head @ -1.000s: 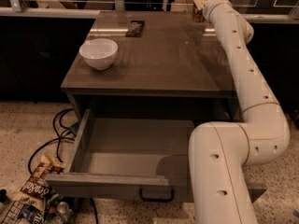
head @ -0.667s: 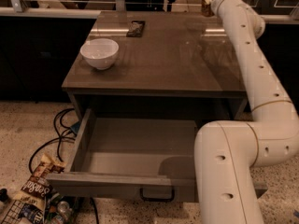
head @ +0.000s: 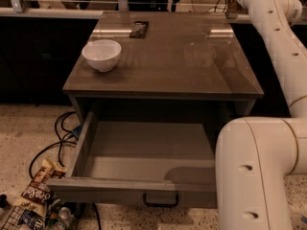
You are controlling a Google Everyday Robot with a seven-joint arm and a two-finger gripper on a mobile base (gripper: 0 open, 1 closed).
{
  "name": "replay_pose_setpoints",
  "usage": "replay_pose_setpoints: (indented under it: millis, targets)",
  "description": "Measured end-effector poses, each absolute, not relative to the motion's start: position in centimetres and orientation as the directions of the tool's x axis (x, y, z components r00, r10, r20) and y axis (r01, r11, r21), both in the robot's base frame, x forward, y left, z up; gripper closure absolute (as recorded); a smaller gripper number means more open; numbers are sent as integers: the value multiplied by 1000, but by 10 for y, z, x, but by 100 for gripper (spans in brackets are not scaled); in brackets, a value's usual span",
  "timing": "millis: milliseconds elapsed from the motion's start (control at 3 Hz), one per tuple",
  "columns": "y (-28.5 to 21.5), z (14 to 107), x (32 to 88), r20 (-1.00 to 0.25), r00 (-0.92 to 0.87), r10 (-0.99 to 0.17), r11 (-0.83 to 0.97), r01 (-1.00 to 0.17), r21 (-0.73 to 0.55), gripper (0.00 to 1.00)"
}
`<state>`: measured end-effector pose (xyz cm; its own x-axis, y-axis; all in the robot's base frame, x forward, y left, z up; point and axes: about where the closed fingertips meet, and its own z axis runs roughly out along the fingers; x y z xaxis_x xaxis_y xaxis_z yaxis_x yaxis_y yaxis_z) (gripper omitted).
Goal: Place orange can into top drawer
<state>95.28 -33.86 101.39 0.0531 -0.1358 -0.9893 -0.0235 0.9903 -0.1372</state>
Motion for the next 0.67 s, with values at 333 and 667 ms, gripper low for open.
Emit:
replay_pose_setpoints:
  millis: [333,667]
  targets:
    - [-343,1081,905,-987,128,-97,995,-5,-98,100]
    - [-343,1081,904,-987,128,-97,995,-5,-98,100]
